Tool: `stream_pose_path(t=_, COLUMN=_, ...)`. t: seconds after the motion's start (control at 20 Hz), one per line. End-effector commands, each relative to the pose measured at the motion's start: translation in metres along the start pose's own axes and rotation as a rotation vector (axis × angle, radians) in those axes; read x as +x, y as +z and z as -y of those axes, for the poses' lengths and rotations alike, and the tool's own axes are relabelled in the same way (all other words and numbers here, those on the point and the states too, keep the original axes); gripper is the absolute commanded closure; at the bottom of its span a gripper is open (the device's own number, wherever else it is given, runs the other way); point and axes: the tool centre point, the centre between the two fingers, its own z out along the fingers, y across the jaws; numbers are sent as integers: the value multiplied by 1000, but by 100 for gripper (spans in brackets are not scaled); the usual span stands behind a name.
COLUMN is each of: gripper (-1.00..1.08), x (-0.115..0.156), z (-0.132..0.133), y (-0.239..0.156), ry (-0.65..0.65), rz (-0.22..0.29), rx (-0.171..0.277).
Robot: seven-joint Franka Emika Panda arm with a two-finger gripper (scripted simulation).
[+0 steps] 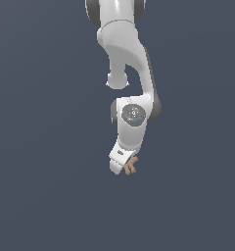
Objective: Pick up the object and move it to a goal position.
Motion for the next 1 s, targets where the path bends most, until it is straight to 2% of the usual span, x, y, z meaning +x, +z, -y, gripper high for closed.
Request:
stream_pose_path(t=0.0, gripper=-92, x=0, z=0, y=5, ry=-1, rz=0, rx=0)
stream_pose_path(t=0.4, gripper=-92, x=-1, z=1, y=42, ry=-4, rz=0, rx=0)
stream_pose_path(t=0.7, gripper=-92, x=0, z=0, y=49, ry=-5, rz=0, rx=0)
stream_pose_path(t=0.75, gripper=108, x=0, z=0, y=49, ry=-5, rz=0, rx=0)
stream_pose_path(t=0.95, gripper=108, x=0, z=0, y=49, ry=-5, rz=0, rx=0)
